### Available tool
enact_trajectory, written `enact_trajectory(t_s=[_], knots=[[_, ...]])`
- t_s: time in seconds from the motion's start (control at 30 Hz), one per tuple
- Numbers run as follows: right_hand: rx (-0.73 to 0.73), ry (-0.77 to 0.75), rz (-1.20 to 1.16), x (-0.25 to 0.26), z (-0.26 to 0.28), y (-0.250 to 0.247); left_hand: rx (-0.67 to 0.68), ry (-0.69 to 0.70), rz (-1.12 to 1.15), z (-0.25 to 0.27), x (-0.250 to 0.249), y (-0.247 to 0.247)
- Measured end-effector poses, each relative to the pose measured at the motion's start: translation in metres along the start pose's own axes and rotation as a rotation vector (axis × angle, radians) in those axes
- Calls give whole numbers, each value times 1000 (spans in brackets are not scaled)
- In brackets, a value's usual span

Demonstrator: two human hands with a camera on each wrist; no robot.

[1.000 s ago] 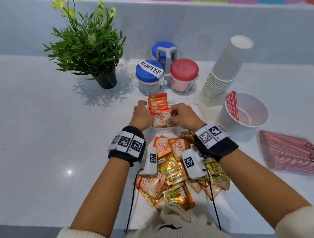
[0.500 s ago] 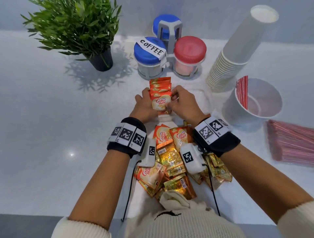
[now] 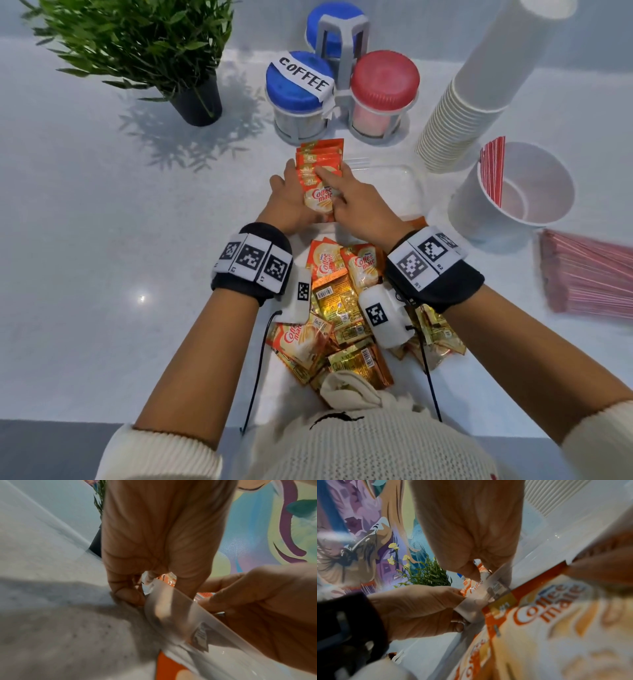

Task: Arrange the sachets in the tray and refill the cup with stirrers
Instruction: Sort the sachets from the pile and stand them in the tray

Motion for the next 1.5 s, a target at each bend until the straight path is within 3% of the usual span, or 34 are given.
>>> enact_trajectory(t_s=[0.63, 0.97, 1.23, 1.33, 1.43, 1.5], knots=[[-14, 221, -312, -6, -5, 2, 38, -11, 32, 3, 1, 0], [-6, 198, -375, -7, -7, 2, -39, 54, 62, 0, 3, 2], [-30, 187, -374, -10, -1, -6, -48, 16, 54, 7, -3, -1], [-130, 196, -306, -14, 4, -13, -81, 3, 65, 12, -6, -6], [-309, 110, -250, -17, 16, -28, -137, 37, 123, 21, -7, -10], [-262, 32, -201, -18, 26, -35, -183, 80, 159, 29, -9, -11]])
Point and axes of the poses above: each hand's wrist, its own z-axis away from the middle knuckle, its own y-axis out of the palm, x = y × z, the point moved 1 cm from there along -z, towards the middle knuckle, and after that the axes turned 12 degrees about z, right-handed, at the moved point
